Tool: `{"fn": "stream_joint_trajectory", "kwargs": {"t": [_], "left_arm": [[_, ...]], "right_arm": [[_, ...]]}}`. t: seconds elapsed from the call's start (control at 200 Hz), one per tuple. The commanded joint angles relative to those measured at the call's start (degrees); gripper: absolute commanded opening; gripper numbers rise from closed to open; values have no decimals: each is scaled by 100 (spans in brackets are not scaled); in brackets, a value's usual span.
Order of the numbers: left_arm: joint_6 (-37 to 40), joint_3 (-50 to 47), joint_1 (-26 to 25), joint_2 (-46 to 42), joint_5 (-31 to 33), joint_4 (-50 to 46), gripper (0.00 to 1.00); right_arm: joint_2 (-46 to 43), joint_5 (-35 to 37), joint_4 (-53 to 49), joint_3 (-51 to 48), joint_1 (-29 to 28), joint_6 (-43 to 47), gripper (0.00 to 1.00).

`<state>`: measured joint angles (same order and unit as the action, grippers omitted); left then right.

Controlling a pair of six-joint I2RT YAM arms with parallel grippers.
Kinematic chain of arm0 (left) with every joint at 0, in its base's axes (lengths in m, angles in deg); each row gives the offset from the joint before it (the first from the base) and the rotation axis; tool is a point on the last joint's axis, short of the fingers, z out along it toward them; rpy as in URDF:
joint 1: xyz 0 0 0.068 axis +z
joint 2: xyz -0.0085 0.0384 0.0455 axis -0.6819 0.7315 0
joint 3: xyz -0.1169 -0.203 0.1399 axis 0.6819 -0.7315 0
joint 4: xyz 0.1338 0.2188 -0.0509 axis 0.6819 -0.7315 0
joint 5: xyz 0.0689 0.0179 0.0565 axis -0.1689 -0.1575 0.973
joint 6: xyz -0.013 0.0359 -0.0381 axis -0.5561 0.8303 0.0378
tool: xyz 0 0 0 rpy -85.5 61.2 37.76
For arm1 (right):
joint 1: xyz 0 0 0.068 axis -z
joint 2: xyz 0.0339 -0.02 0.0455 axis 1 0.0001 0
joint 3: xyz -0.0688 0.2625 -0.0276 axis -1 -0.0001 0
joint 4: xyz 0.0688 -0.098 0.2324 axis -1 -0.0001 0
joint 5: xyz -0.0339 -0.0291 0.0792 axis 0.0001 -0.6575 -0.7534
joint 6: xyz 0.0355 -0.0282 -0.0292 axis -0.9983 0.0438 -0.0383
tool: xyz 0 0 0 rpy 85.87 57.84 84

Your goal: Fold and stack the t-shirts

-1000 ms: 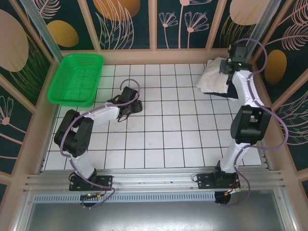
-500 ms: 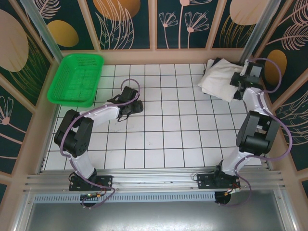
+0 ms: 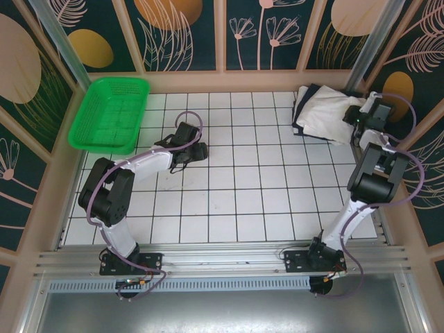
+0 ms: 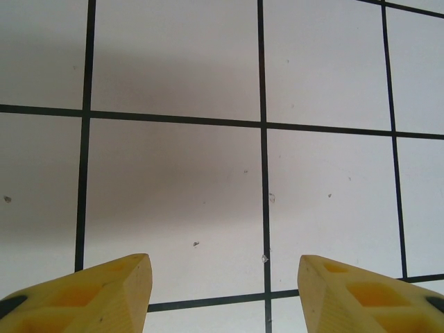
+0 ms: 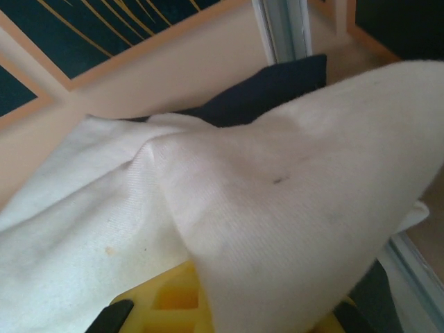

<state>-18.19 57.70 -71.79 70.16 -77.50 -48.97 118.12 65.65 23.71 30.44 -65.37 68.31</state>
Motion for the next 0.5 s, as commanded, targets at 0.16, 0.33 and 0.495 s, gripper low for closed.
{"fn": "stream_joint_trajectory", "kwargs": {"t": [0.16, 0.33, 0.495], "left_arm": [[95, 127, 32, 46, -244, -15, 58], [86, 215, 31, -24, -310, 71, 60], [110, 267, 33, -36, -421, 117, 64]], "right_arm": [[712, -205, -711, 1220, 174, 221, 33], [158, 349, -529, 645, 164, -45, 60], [-545, 636, -301, -7, 147, -349, 68]]}}
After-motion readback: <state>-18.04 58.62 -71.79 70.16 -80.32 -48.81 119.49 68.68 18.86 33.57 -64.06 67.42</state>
